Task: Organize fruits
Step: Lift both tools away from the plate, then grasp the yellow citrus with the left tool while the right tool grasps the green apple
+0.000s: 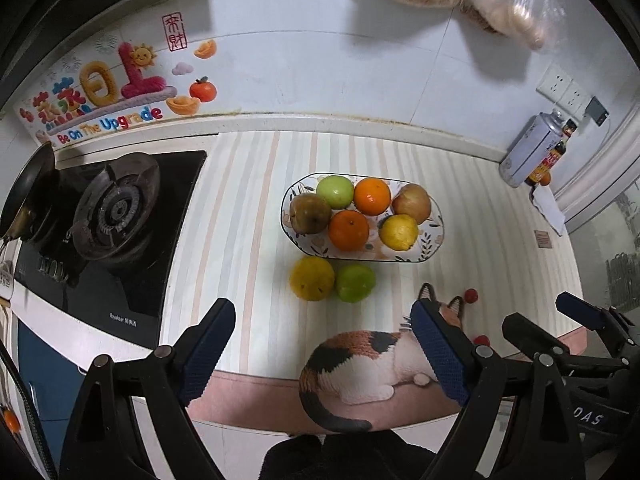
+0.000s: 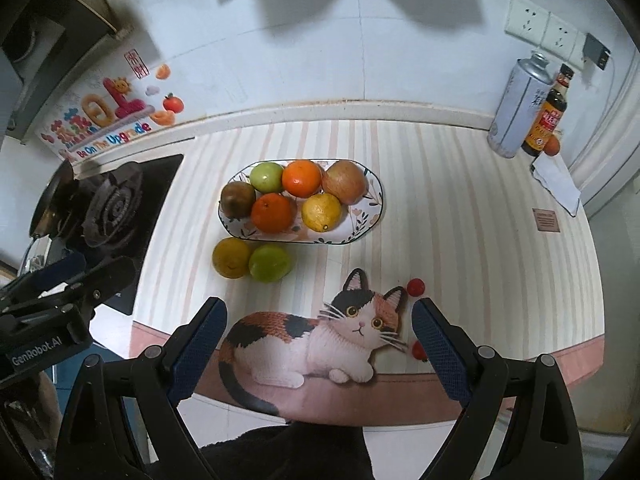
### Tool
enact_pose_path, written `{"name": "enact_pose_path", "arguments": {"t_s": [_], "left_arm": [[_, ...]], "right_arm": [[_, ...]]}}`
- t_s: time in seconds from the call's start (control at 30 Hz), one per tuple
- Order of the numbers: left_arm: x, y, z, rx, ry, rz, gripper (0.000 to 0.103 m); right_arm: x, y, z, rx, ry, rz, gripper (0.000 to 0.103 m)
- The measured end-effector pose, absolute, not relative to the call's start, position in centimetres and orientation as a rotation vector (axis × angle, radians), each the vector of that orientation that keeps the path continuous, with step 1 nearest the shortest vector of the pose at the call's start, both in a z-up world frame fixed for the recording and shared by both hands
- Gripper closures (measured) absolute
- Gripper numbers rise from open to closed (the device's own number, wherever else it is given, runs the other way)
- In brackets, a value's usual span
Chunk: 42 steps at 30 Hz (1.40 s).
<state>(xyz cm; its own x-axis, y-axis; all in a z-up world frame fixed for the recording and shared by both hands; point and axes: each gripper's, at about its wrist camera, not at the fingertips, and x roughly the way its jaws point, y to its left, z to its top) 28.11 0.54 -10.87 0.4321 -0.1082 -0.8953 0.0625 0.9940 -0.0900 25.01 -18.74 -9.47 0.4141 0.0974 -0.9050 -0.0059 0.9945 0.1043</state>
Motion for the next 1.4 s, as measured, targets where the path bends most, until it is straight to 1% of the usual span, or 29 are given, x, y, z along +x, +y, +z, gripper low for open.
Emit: {"name": "enact_pose_path", "arguments": {"t_s": [0.3, 0.63, 0.67, 0.7, 0.73, 0.8, 1.1, 1.27, 1.4], "left_arm": [[25.7, 0.6, -8.8, -0.03, 1.073, -0.106, 0.013], [26.4, 0.5, -9.0, -0.053, 1.071, -0.098, 0.013], [26.7, 0.6, -9.2, -0.056, 1.072, -0.093, 0.012], [27.1, 0.6, -9.3, -0.053, 1.072, -0.086, 0.009], [27.3, 0.6, -9.5, -0.047, 1.071, -0.077, 0.0], [28.1, 0.6, -10.1, -0.021, 1.07, -0.049, 0.0], [31.7, 1.9, -14.4, 0.063, 1.111, 0.117, 0.0], [33.8, 3.2, -18.3, 0.076, 1.181, 0.19, 0.0], [34.9, 3.9, -21.0, 0.076, 1.241, 0.223, 0.0]], "right_arm": [[22.3, -19.5, -7.6, 0.112, 1.117, 0.056, 0.007], [23.1, -20.3, -7.9, 0.14, 1.107, 0.045, 0.007], [23.4, -20.3, -8.1, 0.143, 1.109, 0.043, 0.007], [23.7, -20.4, -8.4, 0.14, 1.109, 0.037, 0.007], [24.1, -20.4, -8.7, 0.137, 1.108, 0.031, 0.007], [25.0, -20.5, -9.5, 0.14, 1.113, 0.03, 0.007], [30.1, -19.9, -16.8, 0.277, 1.214, 0.161, 0.007], [34.0, -17.7, -22.7, 0.335, 1.282, 0.227, 0.007], [37.0, -16.1, -28.5, 0.413, 1.391, 0.253, 0.009]]}}
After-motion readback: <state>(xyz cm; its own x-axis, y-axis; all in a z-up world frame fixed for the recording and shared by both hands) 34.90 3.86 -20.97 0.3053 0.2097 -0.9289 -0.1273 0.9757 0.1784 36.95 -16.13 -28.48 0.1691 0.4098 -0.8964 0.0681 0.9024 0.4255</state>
